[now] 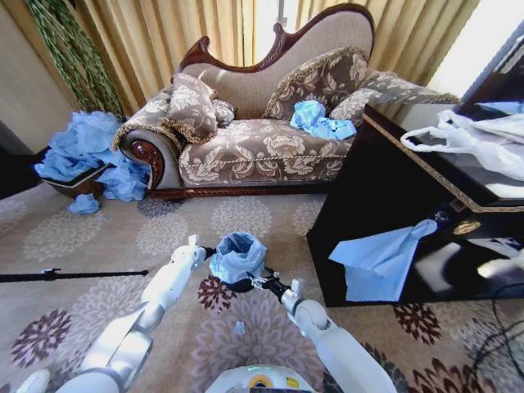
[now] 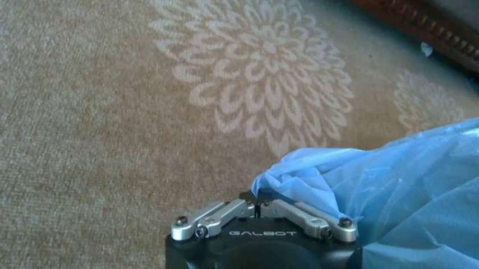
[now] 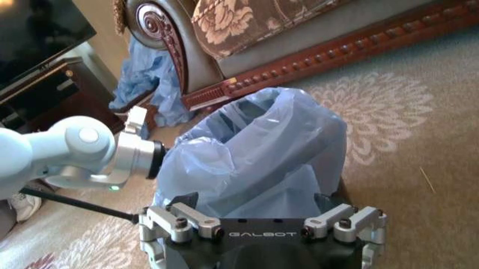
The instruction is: Place a garbage bag over the trash bin.
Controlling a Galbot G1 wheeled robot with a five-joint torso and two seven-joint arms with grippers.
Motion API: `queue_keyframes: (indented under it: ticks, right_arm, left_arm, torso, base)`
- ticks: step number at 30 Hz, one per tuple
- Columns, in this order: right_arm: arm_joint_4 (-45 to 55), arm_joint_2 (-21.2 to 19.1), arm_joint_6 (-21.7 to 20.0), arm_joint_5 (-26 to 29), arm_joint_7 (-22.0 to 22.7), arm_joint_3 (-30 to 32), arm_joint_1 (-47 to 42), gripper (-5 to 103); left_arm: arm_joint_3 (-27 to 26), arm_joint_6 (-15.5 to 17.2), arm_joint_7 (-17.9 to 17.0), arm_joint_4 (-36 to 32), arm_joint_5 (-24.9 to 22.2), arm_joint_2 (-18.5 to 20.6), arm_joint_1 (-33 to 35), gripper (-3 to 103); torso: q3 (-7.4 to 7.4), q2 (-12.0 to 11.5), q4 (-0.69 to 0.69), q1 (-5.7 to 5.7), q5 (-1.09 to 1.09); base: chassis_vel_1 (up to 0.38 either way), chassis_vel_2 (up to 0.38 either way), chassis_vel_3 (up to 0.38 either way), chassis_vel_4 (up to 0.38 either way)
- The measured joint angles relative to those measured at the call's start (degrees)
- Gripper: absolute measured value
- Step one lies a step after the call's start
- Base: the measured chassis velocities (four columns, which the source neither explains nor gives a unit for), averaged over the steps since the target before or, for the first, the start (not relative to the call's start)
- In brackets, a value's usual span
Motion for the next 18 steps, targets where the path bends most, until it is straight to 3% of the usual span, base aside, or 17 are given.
queue_keyframes:
  ticks: [6,8,11,12,14,15,16,18]
  right_arm:
    - [1.2,-0.5,0.2,-0.5,0.0,0.4,-0.9,100]
    - [1.5,-0.7,0.3,-0.6,0.0,0.5,-1.1,100]
    - [2.2,-0.9,0.5,-0.7,0.0,0.8,-1.6,100]
    - [2.2,-0.9,0.5,-0.7,0.0,0.8,-1.6,100]
    - [2.5,-1.0,0.7,-0.7,0.0,0.8,-1.9,100]
    - [2.5,-1.0,0.9,-0.8,0.0,0.8,-1.9,100]
    - [2.5,-1.0,0.9,-0.8,0.0,0.8,-1.9,100]
    - [2.7,-0.9,1.0,-0.9,0.0,0.8,-2.1,100]
  left_arm:
    - [-1.0,-1.3,0.2,-2.1,0.7,0.4,2.4,-3]
    - [-1.1,-2.7,0.5,-2.5,0.7,0.7,3.0,2]
    - [-1.5,-10.4,4.0,-2.1,0.1,1.4,4.0,18]
    - [-1.5,-10.4,4.0,-2.1,0.1,1.4,4.0,18]
    - [-1.7,-15.1,6.8,-0.8,-1.3,1.8,4.0,28]
    - [-1.8,-17.5,8.7,0.0,-1.8,1.9,4.1,28]
    - [-1.8,-17.5,8.7,0.0,-1.8,1.9,4.1,28]
    - [-2.2,-20.8,11.9,0.5,-3.0,2.1,4.6,39]
  torso:
    - [0.0,0.0,-0.01,0.0,-0.02]
    - [0.0,0.0,-0.02,0.0,-0.02]
    - [0.0,0.0,0.01,0.0,-0.01]
    - [0.0,0.0,0.01,0.0,-0.01]
    - [0.0,0.0,0.0,0.0,-0.01]
    - [0.0,0.0,0.0,0.0,-0.01]
    - [0.0,0.0,0.0,0.0,-0.01]
    - [0.0,0.0,0.0,0.0,-0.01]
  base:
    - [0.0,0.0,0.0,0.0]
    - [0.0,0.0,0.0,0.0]
    - [0.0,0.0,0.0,0.0]
    - [0.0,0.0,0.0,0.0]
    - [0.0,0.0,0.0,0.0]
    - [0.0,0.0,0.0,0.0]
    - [0.0,0.0,0.0,0.0]
    - [0.0,0.0,0.0,0.0]
